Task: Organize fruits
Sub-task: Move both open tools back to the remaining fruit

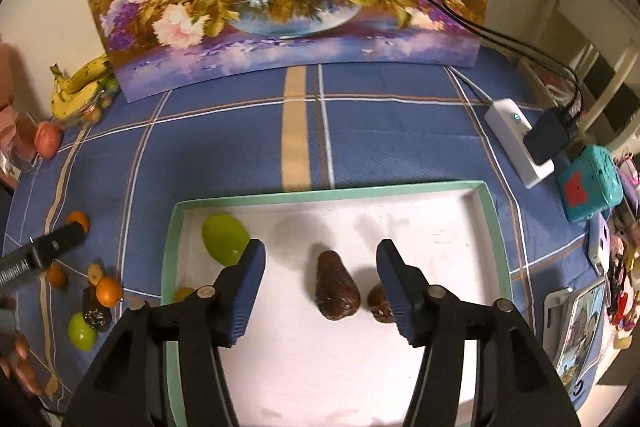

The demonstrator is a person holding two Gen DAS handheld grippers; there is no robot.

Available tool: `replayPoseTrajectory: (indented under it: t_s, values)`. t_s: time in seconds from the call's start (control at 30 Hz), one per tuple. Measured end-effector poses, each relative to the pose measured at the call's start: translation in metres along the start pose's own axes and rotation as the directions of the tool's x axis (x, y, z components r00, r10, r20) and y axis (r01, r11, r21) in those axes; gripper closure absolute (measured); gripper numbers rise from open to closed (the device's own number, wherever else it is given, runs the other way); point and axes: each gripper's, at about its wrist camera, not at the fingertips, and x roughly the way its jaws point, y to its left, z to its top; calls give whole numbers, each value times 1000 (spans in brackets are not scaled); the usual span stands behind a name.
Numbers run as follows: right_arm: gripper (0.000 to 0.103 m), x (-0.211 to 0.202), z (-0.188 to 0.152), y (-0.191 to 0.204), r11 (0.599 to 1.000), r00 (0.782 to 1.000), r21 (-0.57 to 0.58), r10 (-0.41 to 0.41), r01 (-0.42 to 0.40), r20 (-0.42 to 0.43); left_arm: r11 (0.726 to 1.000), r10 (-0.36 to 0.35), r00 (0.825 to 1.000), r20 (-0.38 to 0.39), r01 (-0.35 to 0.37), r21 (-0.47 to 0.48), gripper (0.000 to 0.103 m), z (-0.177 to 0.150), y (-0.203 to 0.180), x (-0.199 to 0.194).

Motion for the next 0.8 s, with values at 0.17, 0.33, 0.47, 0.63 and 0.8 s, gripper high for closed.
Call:
replayPoseTrajectory:
  t_s: [0.17, 0.33, 0.47, 0.63, 0.8]
  values:
    - [25, -3, 3, 19, 999, 1000, -36, 21, -20, 14, 996, 60, 998, 21, -59, -60, 0, 3, 34, -2]
    - [18, -4, 3, 42, 997, 1000, -81, 19, -17, 24, 991, 97, 995, 32, -93, -100, 0, 5, 56, -4]
    - [7, -7, 3, 59, 994, 999, -107, 25, -20, 46, 990, 109, 993, 43, -104, -100, 0, 7, 63, -9]
    - [6, -13, 4, 78, 991, 995, -130, 50, -38, 86, 991, 122, 990, 71, -118, -58, 0, 11, 62, -19]
    - [6, -20, 6, 94, 990, 990, -126, 74, -59, 122, 990, 138, 987, 87, -137, -21, 0, 16, 65, -26]
